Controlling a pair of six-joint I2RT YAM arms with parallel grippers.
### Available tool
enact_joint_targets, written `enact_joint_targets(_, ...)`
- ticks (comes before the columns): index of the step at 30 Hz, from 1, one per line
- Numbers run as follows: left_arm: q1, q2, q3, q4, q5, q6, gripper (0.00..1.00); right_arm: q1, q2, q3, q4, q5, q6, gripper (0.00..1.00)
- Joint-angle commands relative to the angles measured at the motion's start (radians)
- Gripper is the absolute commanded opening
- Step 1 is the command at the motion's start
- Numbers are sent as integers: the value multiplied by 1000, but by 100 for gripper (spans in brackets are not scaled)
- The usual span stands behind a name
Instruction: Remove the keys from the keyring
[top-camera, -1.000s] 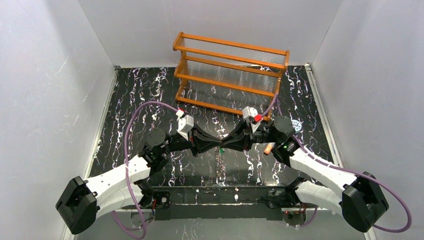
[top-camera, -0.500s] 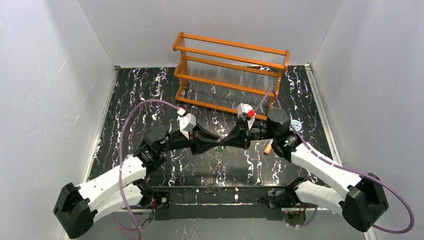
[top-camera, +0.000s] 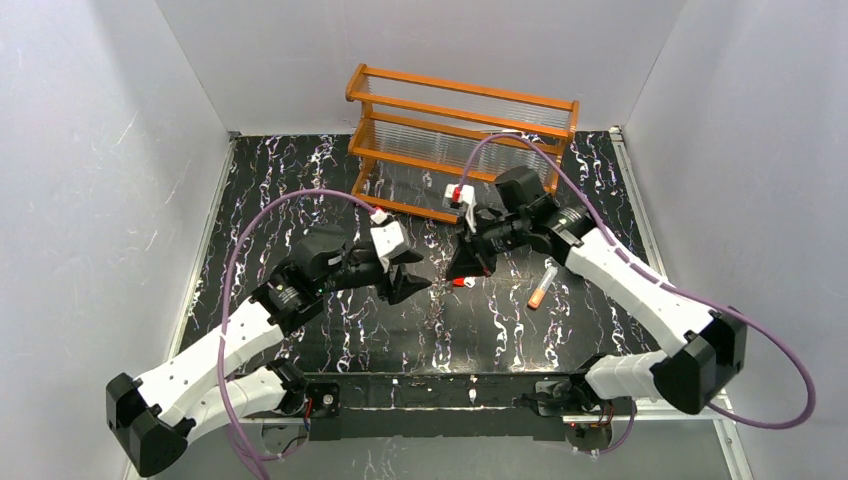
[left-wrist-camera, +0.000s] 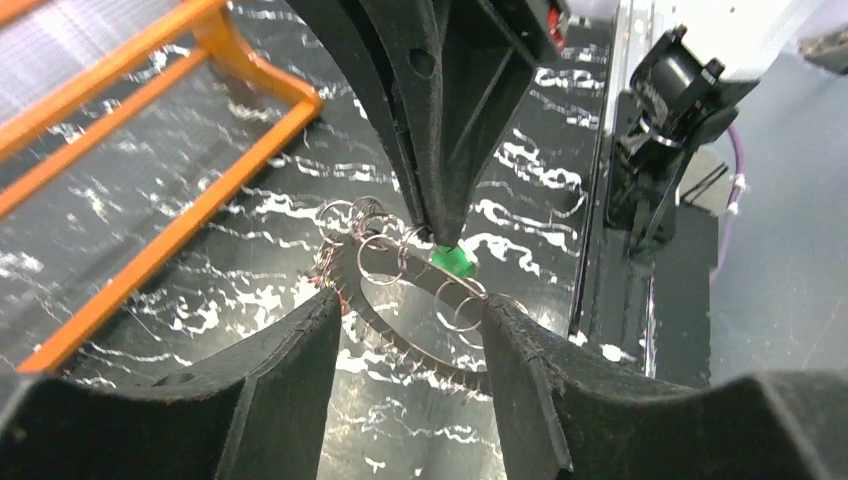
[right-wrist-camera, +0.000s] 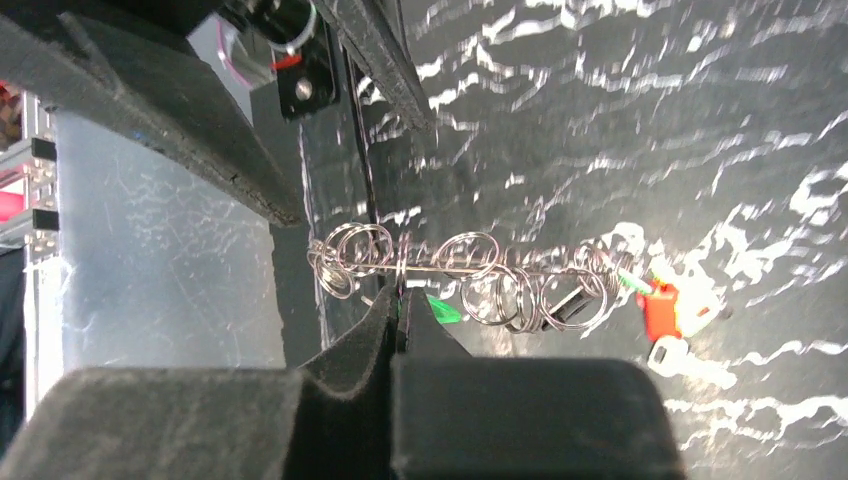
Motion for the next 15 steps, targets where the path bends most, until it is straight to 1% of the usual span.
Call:
enact_joint_targets(1, 6, 40, 56, -103, 17, 67, 52, 50, 77, 149, -305, 96, -80, 1)
enact_joint_targets(5, 6, 70, 21, -68, 41, 52, 53, 89, 172, 263, -412, 169, -93, 1)
enact_joint_targets(9, 6, 63, -63, 66, 52, -35, 53, 143, 251, 361, -510, 241, -105, 1)
enact_joint_targets(12, 6, 44, -129, 161, 61, -67, 53, 178, 281, 393, -535, 276, -110, 1)
enact_joint_targets(15, 5, 45, -145, 189, 106, -73, 51, 197, 287, 402, -543, 289, -118, 1)
